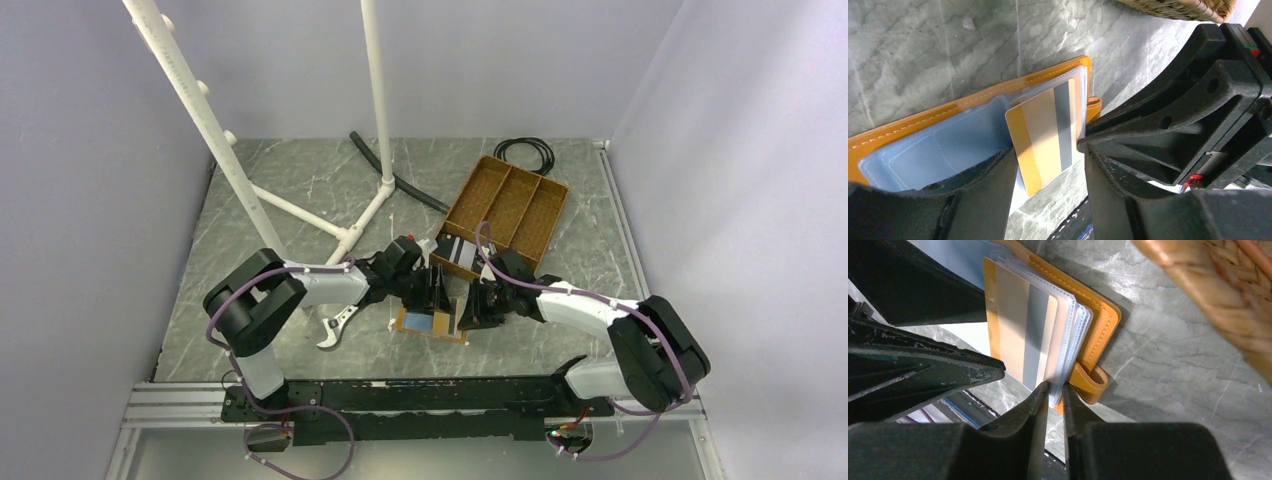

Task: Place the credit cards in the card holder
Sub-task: Insert the credit card into the card holder.

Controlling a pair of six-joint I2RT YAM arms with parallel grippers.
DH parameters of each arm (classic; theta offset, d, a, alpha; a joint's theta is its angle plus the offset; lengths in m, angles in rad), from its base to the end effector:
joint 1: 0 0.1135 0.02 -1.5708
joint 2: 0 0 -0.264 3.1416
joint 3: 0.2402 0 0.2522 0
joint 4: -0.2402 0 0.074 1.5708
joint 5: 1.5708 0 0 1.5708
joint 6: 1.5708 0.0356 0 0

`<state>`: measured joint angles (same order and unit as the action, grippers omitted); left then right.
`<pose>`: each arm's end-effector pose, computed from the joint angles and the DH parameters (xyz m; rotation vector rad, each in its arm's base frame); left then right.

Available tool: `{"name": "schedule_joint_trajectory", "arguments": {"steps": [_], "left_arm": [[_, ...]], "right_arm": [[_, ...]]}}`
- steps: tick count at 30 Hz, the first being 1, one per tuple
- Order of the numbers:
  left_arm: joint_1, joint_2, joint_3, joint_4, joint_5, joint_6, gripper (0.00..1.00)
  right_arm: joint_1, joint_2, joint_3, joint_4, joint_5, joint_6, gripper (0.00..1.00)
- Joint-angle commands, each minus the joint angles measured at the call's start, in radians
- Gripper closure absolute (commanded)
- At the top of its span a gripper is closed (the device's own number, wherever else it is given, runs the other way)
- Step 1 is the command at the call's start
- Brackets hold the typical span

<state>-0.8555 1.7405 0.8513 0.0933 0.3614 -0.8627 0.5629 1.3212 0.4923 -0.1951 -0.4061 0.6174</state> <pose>0.2139 -0.2654 0.1446 0.1892 2.6672 -1.1422 0.1786 0.1293 0.1381 -0.0843 2.7723 0.9058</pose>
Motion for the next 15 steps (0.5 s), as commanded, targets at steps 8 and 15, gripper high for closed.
{"name": "schedule_joint_trajectory", "arguments": {"steps": [8,15], "left_arm": [[-0.012,0.008,0.006,0.013,0.055,-0.035,0.39],[-0.042,0.090,0.019,0.224,0.150,-0.115,0.46]], "right_arm": [[-0.008,-0.053,0.022,-0.081,0.100,-0.028,0.62],[0.016,0.042,0.029,0.097,-0.001,0.037,0.92]]}}
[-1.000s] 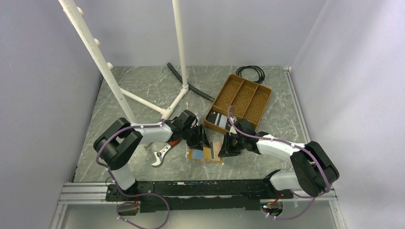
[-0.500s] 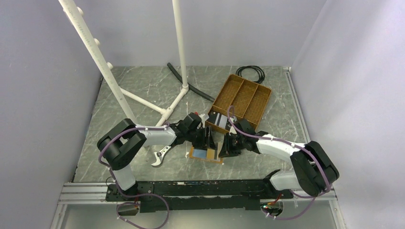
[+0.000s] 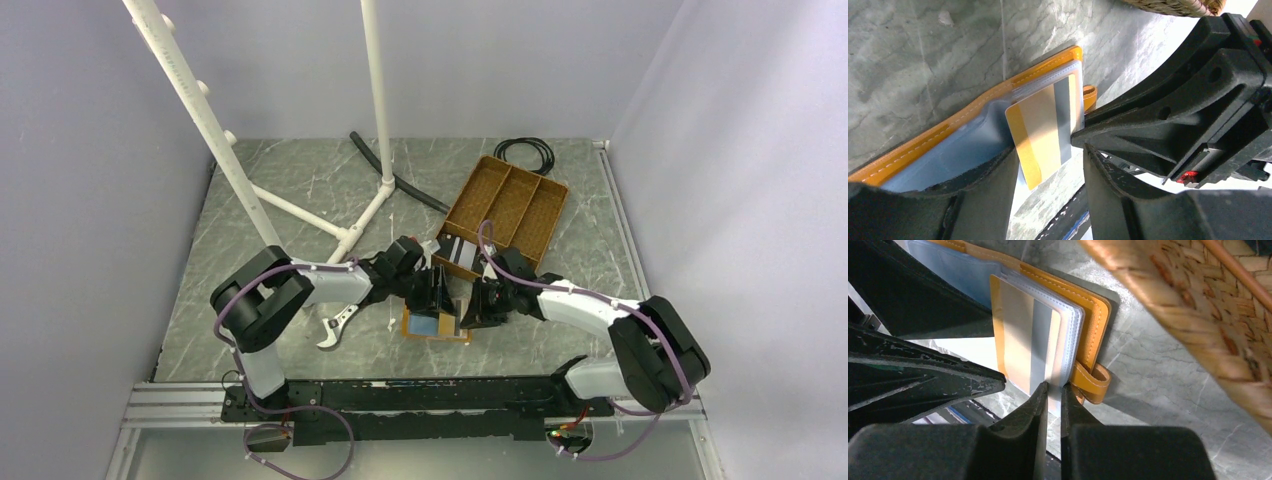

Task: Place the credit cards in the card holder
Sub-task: Insert the credit card into the card holder.

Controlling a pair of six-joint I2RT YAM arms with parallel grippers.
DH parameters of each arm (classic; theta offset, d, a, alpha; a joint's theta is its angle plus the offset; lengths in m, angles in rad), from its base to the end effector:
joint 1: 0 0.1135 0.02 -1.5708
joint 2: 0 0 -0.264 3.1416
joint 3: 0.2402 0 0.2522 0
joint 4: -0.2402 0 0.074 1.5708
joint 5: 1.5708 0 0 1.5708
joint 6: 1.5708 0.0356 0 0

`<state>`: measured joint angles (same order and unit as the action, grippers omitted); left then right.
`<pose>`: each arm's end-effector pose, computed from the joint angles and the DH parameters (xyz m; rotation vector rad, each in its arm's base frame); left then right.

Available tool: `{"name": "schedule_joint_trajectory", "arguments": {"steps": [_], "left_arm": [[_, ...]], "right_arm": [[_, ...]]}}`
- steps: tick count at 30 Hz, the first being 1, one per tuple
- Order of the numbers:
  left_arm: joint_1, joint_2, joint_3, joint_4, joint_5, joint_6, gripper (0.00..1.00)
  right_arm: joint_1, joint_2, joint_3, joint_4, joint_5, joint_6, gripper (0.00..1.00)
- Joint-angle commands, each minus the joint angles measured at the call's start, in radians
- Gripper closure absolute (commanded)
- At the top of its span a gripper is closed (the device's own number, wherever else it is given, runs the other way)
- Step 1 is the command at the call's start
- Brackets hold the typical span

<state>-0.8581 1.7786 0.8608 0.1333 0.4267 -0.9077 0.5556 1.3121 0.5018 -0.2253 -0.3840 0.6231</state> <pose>0.2153 -0.2716 0.1385 0.1749 2.6948 -1.2318 0.1793 0.1270 0.1406 -0.0542 2.7801 0.8719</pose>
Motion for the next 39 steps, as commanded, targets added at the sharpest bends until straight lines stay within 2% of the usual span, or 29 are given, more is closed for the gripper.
{"name": "schedule_joint_trajectory", "arguments": {"steps": [1,7,8,12,14,17,21,25,29,31,35,39], "left_arm": [[-0.039,0.045,-0.005,0.223,0.095,-0.082,0.46],[-0.019,-0.062,-0.097,0.250,0.088,-0.142,0.42],[-0.015,-0.086,-0.104,0.200,0.072,-0.134,0.41],[-0.005,-0.149,-0.041,-0.096,-0.004,-0.034,0.38],[-0.005,-0.160,-0.022,-0.179,-0.029,-0.003,0.37],[-0.005,-0.148,-0.006,-0.208,-0.021,0.015,0.36],[-0.006,-0.113,-0.006,-0.145,0.015,0.008,0.36],[-0.010,-0.063,0.004,-0.073,0.042,0.009,0.37],[-0.025,-0.025,0.017,0.078,0.112,-0.046,0.38],[-0.040,-0.041,0.025,0.125,0.112,-0.058,0.39],[-0.054,-0.077,0.040,0.078,0.090,-0.038,0.38],[-0.039,-0.093,0.023,-0.030,0.060,-0.037,0.37]], "right_arm": [[0.023,0.044,0.014,0.147,-0.040,0.043,0.94],[-0.038,-0.049,-0.049,0.133,-0.098,0.085,0.94],[-0.053,-0.066,-0.057,0.109,-0.086,0.081,0.90],[-0.070,-0.117,-0.052,-0.012,-0.026,0.031,0.63],[-0.070,-0.117,-0.045,-0.045,-0.029,0.011,0.56],[-0.069,-0.118,-0.044,-0.066,-0.017,0.000,0.52],[-0.069,-0.116,-0.033,-0.072,0.000,-0.001,0.52],[-0.067,-0.103,-0.036,0.002,-0.028,0.012,0.53],[-0.030,-0.057,-0.039,0.133,-0.092,0.074,0.62],[-0.008,-0.063,-0.038,0.182,-0.109,0.106,0.63],[-0.002,-0.085,-0.051,0.220,-0.136,0.137,0.64],[-0.015,-0.133,-0.042,0.096,-0.072,0.087,0.63]]}}
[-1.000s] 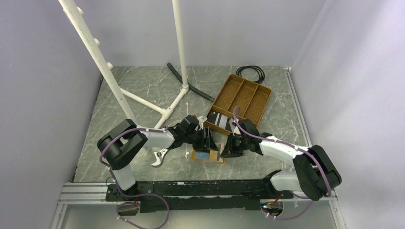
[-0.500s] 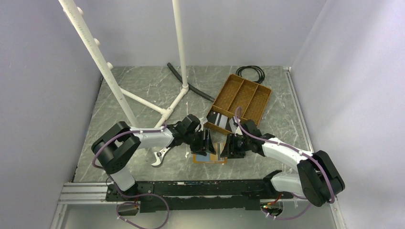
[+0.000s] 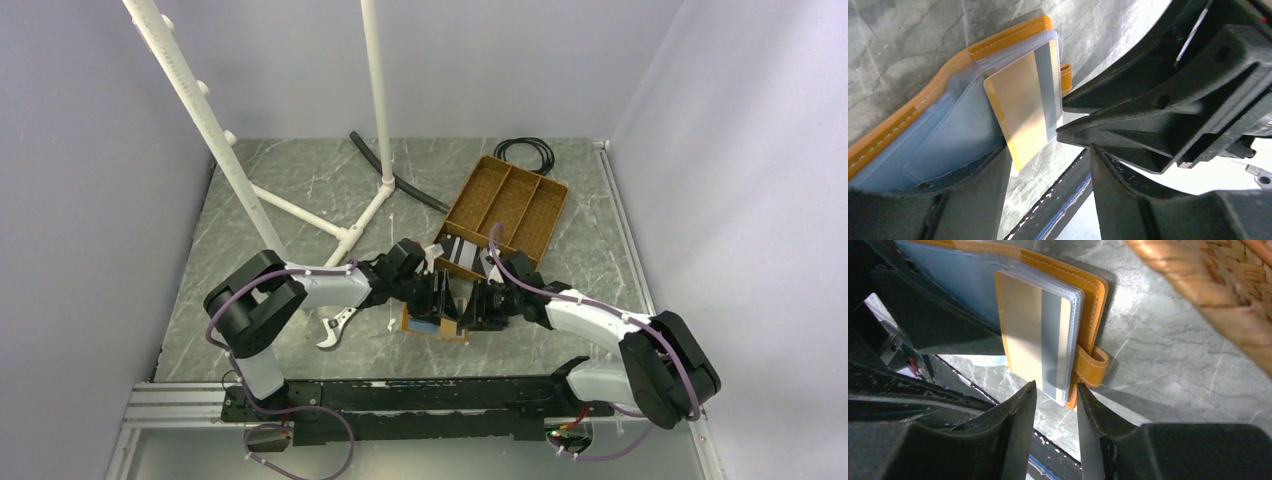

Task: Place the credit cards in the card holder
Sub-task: Insert the credit card into the card holder.

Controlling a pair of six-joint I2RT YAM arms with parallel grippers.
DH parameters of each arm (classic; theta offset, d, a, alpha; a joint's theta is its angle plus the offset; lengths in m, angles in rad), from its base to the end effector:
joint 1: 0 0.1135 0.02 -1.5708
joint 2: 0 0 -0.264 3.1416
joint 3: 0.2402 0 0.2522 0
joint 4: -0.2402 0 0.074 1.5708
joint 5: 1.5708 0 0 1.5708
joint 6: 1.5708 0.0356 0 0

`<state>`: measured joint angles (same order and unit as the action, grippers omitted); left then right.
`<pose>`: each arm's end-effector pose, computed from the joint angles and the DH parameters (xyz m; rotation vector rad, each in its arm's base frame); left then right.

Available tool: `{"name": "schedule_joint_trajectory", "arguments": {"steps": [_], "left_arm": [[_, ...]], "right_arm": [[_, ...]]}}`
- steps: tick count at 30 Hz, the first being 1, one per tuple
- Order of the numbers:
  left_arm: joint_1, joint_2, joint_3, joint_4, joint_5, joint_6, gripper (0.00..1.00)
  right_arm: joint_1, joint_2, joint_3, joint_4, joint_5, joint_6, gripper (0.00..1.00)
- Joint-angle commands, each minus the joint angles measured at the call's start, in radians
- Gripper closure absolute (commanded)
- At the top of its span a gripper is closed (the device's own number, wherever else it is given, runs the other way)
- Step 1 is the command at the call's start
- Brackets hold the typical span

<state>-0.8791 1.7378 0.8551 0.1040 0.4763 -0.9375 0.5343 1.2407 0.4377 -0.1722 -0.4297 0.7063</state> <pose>0.2049 -0.2730 0.1485 0.1963 2.7224 -1.3008 0.1709 0.1184 0.1406 0.0525 2.7431 0.9745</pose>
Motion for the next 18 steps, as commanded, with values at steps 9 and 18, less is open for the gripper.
{"name": "schedule_joint_trajectory", "arguments": {"steps": [9,18], "left_arm": [[0.001,-0.181,0.112,-0.433,-0.127,0.153,0.35],[-0.003,-0.069,0.079,-0.166,0.023,0.095,0.79]], "right_arm": [[-0.030,-0.117,0.104,-0.247,0.152,-0.135,0.53],[0.063,-0.128,0.052,-0.031,0.378,0.048,0.84]]}}
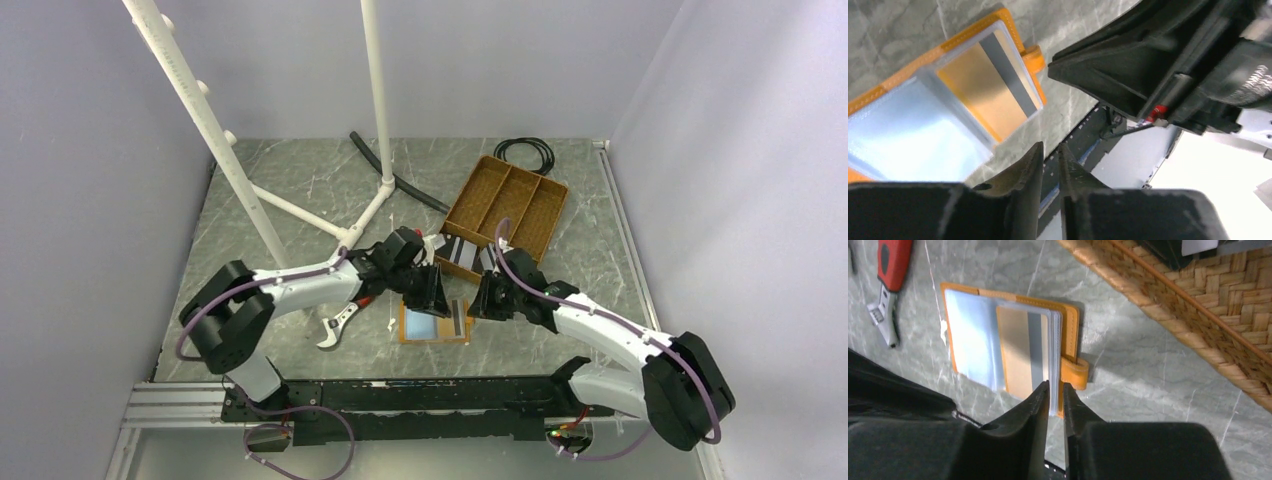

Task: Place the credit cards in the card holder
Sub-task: Insert the credit card into the card holder, then close the card holder at the center of the board.

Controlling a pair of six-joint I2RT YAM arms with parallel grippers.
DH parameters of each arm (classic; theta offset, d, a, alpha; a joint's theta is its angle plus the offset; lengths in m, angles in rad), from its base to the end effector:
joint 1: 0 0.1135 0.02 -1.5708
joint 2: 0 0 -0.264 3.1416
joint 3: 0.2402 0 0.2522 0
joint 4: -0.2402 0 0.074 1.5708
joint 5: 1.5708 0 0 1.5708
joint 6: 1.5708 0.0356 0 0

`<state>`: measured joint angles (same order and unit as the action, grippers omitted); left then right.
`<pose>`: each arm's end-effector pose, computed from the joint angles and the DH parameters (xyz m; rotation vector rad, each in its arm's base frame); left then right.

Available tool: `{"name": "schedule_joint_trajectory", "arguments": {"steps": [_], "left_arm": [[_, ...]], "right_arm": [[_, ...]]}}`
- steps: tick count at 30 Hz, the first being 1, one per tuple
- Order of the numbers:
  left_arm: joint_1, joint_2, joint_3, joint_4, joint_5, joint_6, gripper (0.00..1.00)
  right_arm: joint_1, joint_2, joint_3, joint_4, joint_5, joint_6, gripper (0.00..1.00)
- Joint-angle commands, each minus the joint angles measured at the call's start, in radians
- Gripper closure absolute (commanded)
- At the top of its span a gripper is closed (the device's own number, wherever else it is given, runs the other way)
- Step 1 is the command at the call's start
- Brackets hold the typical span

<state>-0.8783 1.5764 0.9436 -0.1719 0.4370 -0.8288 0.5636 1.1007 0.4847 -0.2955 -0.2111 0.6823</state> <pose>0.1979 -0.2622 0.2044 0.3078 2.6882 -1.2118 0.1665 0.1140 0.1703 0.0608 2.6265 0.7500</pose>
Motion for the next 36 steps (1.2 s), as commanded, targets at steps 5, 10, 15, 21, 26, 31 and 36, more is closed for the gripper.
{"name": "schedule_joint_trajectory", "arguments": {"steps": [5,10,15,21,26,31,36], "left_arm": [[-0.006,0.186,0.016,0.083,0.018,0.030,0.88],[-0.005,0.205,-0.006,0.054,-0.051,0.036,0.91],[-0.005,0.206,-0.041,0.016,-0.100,0.017,0.95],[0.016,0.196,-0.084,-0.012,-0.134,-0.013,1.00],[0.034,0.191,-0.110,-0.024,-0.146,-0.024,1.00],[0.038,0.198,-0.107,-0.010,-0.128,-0.017,1.00],[0.039,0.205,-0.101,0.000,-0.112,-0.008,1.00]], "right_arm": [[0.124,0.085,0.071,-0.007,0.332,0.117,0.95],[0.151,0.110,0.069,0.026,0.320,0.104,0.94],[0.208,0.159,0.101,0.003,0.373,0.096,0.92],[0.231,0.245,0.107,-0.163,0.500,0.248,0.79],[0.231,0.128,-0.007,-0.234,0.506,0.384,0.68],[0.232,-0.052,-0.023,-0.331,0.542,0.384,0.61],[0.232,-0.107,0.013,-0.238,0.468,0.179,0.51]]}}
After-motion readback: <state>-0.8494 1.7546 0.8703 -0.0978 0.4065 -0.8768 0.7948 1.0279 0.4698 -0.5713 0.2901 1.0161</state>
